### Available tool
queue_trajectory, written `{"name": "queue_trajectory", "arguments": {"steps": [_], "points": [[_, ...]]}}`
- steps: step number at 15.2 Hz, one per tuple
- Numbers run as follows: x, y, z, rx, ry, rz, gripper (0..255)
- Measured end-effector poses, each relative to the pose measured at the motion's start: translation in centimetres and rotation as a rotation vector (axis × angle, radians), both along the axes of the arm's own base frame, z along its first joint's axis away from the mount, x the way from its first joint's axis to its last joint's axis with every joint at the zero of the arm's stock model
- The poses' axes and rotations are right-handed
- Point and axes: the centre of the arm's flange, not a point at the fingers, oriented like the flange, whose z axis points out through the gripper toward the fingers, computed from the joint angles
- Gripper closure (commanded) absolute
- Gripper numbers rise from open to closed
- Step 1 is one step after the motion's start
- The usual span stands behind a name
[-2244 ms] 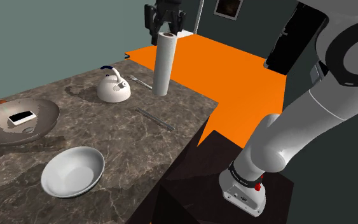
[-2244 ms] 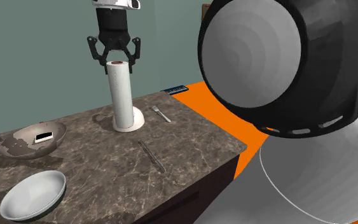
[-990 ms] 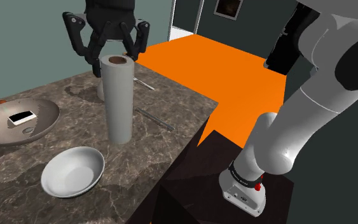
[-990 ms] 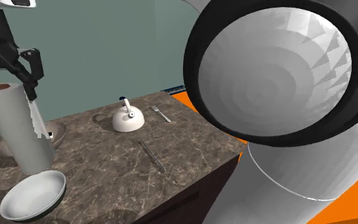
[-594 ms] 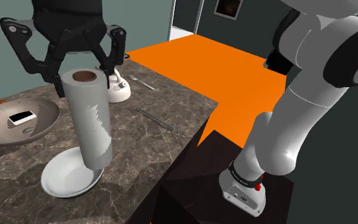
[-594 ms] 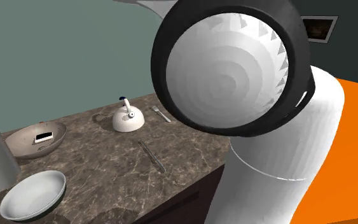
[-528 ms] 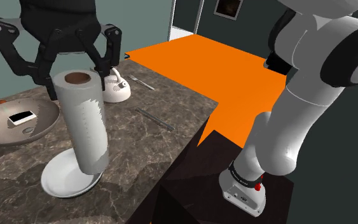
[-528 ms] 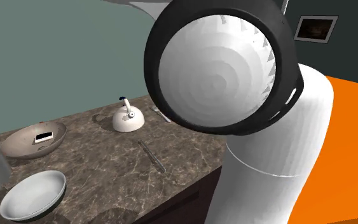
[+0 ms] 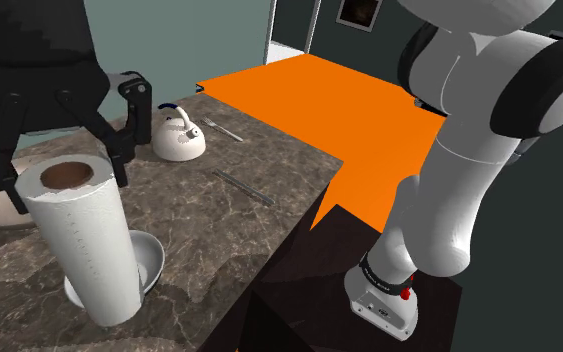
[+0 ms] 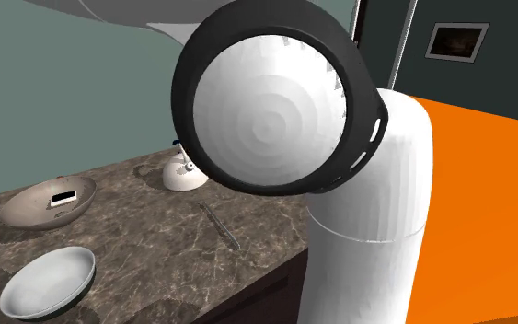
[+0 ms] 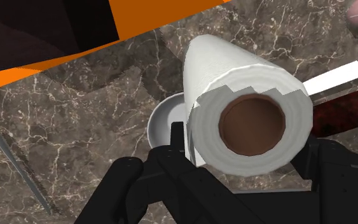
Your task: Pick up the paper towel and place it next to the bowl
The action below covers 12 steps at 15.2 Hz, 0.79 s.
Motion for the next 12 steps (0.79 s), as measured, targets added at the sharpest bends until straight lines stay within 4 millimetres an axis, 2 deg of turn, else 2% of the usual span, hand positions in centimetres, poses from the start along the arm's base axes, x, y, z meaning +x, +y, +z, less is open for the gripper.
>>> {"name": "queue_trajectory", "arguments": {"steps": [12], "points": [[0.1, 0.1, -6.3, 0.000, 0.000, 0.000, 255]]}}
